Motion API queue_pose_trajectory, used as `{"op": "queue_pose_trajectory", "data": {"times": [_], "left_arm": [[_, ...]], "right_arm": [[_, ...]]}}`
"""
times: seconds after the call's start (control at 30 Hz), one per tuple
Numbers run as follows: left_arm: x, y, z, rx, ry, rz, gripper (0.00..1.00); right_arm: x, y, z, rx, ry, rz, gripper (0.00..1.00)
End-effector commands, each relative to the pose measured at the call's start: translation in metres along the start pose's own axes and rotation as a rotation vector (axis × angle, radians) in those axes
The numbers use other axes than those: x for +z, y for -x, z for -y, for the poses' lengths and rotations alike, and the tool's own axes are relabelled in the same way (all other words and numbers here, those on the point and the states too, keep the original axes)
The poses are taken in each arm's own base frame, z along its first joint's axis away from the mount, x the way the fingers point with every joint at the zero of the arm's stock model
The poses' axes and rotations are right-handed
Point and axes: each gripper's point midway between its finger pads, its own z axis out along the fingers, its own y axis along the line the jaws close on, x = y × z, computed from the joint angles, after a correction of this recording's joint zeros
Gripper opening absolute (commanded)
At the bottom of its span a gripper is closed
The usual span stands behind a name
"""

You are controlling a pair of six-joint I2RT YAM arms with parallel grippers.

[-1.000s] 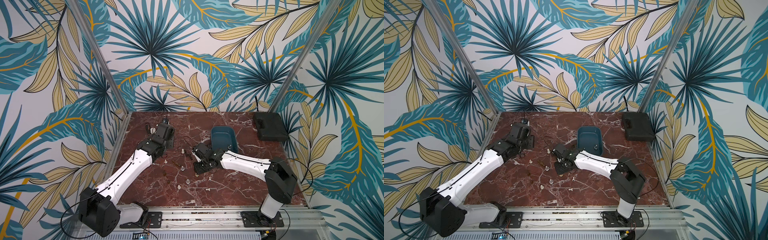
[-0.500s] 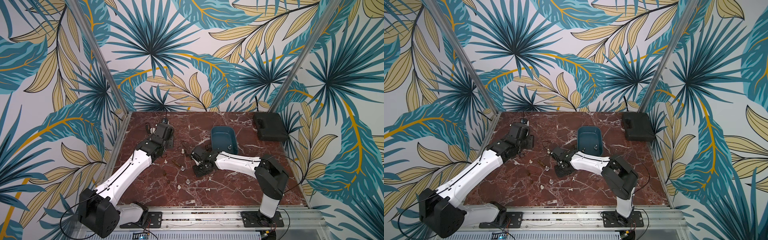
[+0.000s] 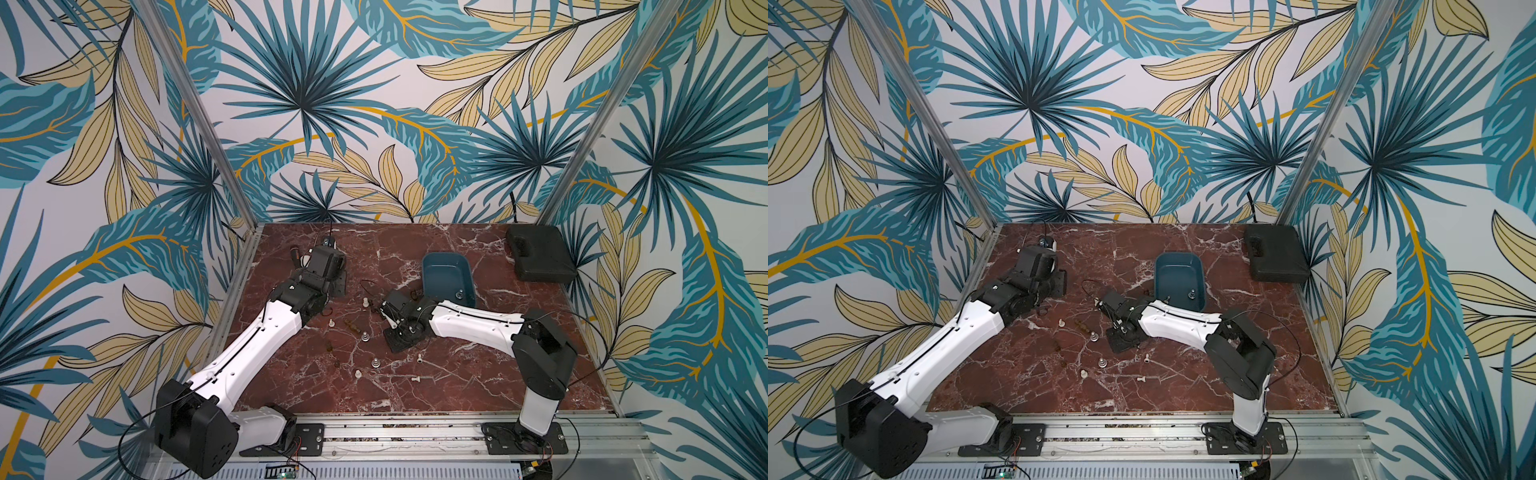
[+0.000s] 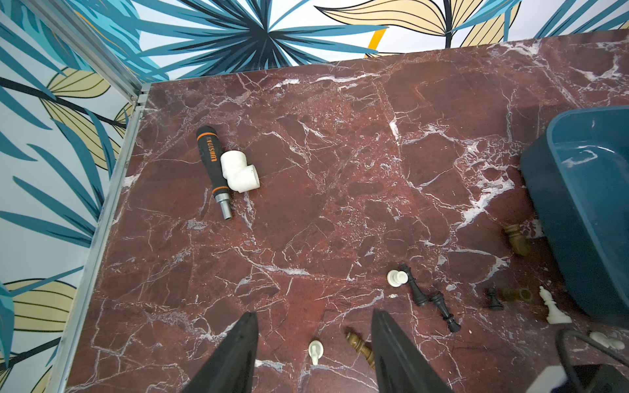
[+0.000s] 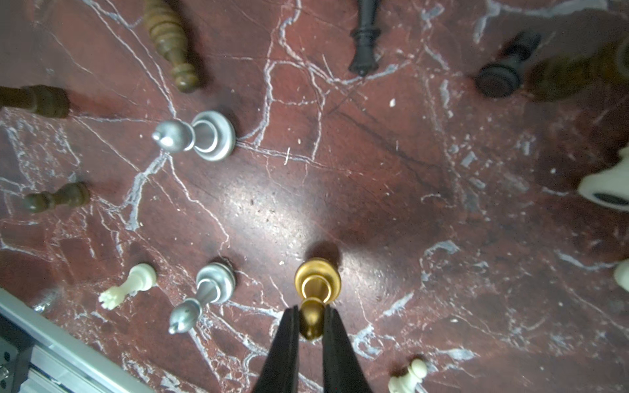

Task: Put the chess pieces into the storage box
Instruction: Pick up the chess piece at the center of the board, then place the chess piece in the storage box.

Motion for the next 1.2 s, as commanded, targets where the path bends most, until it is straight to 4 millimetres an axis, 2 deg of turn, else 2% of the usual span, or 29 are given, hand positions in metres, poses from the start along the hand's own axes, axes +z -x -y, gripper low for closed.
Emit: {"op": "queue_pose_trajectory", "data": {"times": [0.0,0.1,0.2,0.27,0.37,0.57,0.73,0.9,0.97,1.03,1.17], "left_arm": [[-0.004,0.002,-0.003,-0.016,-0.003,0.022,0.57],[-0.002,0.000,-0.002,-0.015,-0.011,0.017,0.57],[0.002,-0.004,0.009,-0.013,-0.068,-0.002,0.57],[0.006,-0.010,0.020,-0.007,-0.121,-0.034,0.57],[0.014,-0.021,0.036,0.003,-0.193,-0.099,0.57],[0.028,-0.044,0.063,0.027,-0.274,-0.240,0.56],[0.029,-0.051,0.078,0.072,-0.299,-0.267,0.56],[0.029,-0.056,0.091,0.126,-0.322,-0.292,0.56],[0.030,-0.057,0.095,0.141,-0.327,-0.303,0.56],[0.031,-0.058,0.099,0.150,-0.333,-0.310,0.56],[0.034,-0.064,0.106,0.171,-0.353,-0.341,0.56]], "right_arm": [[-0.033,0.010,0.003,-0.026,-0.028,0.059,0.11],[-0.061,0.024,0.010,-0.046,-0.060,0.111,0.10],[-0.089,0.044,0.032,-0.041,-0.118,0.153,0.10],[-0.104,0.061,0.058,-0.007,-0.149,0.190,0.10],[-0.113,0.081,0.092,0.043,-0.180,0.216,0.11],[-0.093,0.114,0.165,0.157,-0.280,0.189,0.11],[-0.073,0.127,0.206,0.232,-0.312,0.161,0.11],[-0.051,0.128,0.232,0.292,-0.294,0.123,0.12],[-0.043,0.127,0.238,0.319,-0.270,0.112,0.16],[-0.040,0.126,0.240,0.332,-0.257,0.106,0.23],[-0.044,0.127,0.239,0.335,-0.255,0.121,0.26]]}}
